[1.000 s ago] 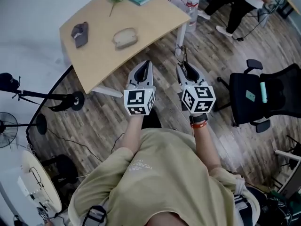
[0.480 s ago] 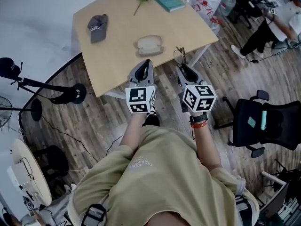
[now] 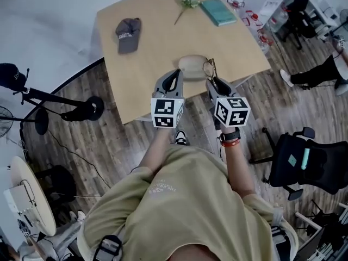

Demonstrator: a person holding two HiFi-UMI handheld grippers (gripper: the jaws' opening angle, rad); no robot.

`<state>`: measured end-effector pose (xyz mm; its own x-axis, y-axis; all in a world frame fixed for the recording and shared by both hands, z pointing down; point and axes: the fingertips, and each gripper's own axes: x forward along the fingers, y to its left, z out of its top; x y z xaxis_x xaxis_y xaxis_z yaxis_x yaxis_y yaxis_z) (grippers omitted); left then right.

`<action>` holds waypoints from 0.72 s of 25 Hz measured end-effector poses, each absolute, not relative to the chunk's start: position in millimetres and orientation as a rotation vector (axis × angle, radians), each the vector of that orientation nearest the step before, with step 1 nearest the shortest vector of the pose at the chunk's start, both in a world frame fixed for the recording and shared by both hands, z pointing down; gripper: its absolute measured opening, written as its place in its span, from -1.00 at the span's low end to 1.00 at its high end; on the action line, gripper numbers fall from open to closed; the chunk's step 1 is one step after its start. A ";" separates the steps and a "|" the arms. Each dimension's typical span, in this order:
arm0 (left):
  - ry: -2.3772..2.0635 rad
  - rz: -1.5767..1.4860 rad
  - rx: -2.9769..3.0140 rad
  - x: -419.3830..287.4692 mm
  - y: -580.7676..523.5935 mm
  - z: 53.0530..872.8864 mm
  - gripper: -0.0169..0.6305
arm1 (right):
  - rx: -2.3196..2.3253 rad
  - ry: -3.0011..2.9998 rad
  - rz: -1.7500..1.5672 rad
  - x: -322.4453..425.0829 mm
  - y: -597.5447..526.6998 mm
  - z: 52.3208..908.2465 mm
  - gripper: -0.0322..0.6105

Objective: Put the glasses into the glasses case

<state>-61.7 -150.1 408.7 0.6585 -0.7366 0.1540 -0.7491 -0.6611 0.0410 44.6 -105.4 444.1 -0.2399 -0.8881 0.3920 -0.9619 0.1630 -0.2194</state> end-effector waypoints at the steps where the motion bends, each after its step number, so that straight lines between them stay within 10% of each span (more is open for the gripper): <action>1: -1.252 0.190 2.765 -66.7 -159.0 411.8 -0.88 | 1.812 -2.254 0.643 41.3 -115.0 447.9 -0.50; 18: -1.163 0.155 2.688 -56.3 -229.5 472.6 -0.88 | 1.341 -2.312 0.787 34.9 -192.1 519.4 -0.55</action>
